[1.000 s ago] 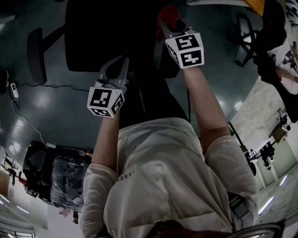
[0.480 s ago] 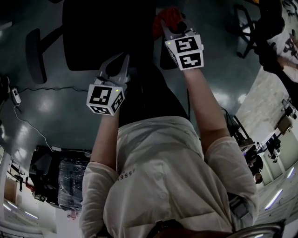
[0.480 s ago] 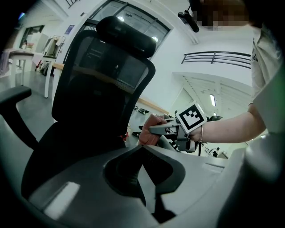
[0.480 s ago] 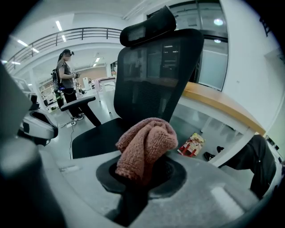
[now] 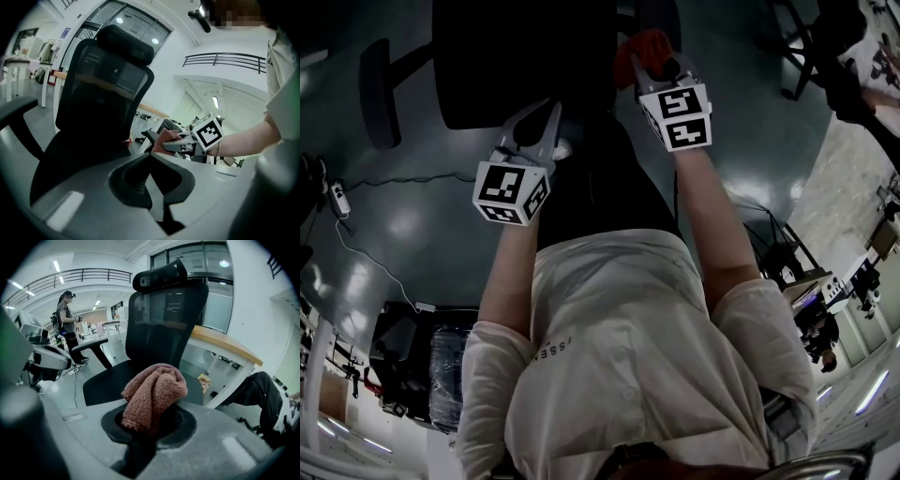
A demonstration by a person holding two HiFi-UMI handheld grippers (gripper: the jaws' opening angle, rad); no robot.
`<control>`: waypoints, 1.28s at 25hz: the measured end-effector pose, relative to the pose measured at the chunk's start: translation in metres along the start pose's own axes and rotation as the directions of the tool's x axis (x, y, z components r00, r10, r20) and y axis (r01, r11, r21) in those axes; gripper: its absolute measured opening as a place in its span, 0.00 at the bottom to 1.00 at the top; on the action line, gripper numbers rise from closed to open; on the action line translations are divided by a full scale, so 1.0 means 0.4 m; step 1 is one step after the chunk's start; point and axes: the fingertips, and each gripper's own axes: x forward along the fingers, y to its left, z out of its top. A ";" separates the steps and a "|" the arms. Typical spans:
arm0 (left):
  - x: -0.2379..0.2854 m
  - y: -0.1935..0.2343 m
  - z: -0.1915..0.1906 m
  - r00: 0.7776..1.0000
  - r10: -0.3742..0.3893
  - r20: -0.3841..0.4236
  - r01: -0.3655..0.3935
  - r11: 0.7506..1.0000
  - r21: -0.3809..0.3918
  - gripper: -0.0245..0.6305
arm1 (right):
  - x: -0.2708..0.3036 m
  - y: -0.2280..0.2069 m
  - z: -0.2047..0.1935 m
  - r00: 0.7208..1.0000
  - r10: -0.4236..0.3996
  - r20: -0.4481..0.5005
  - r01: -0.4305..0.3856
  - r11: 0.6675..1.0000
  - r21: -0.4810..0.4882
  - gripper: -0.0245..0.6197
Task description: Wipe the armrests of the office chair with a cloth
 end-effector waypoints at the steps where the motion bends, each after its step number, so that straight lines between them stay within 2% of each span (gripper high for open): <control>1: -0.009 -0.004 0.000 1.000 -0.006 0.003 0.006 1.000 0.006 0.06 | -0.010 0.011 -0.013 1.000 -0.004 -0.002 0.004 1.000 0.001 0.12; 11: -0.093 -0.055 -0.066 0.998 -0.062 -0.005 0.062 0.997 0.048 0.06 | -0.105 0.110 -0.133 0.998 -0.061 -0.012 0.061 0.997 0.043 0.12; 16: -0.152 -0.077 -0.078 0.997 -0.071 0.010 0.071 0.996 0.051 0.06 | -0.153 0.166 -0.202 0.995 -0.073 -0.074 0.084 0.984 0.155 0.12; 18: -0.172 -0.095 -0.059 0.996 -0.082 0.036 0.080 0.995 0.054 0.06 | -0.184 0.171 -0.206 0.994 -0.090 -0.058 0.098 0.981 0.168 0.12; 21: -0.208 -0.108 -0.021 0.994 -0.084 0.074 0.078 0.994 0.076 0.06 | -0.231 0.175 -0.171 0.994 -0.112 -0.006 0.112 0.977 0.181 0.12; 25: -0.254 -0.106 0.057 0.988 -0.070 0.137 0.055 0.993 0.105 0.06 | -0.303 0.170 -0.071 0.984 -0.151 0.089 0.136 0.978 0.160 0.12; 32: -0.359 -0.137 0.210 0.960 -0.033 0.277 -0.025 0.979 0.203 0.06 | -0.457 0.199 0.071 0.951 -0.170 0.258 0.148 0.984 0.102 0.12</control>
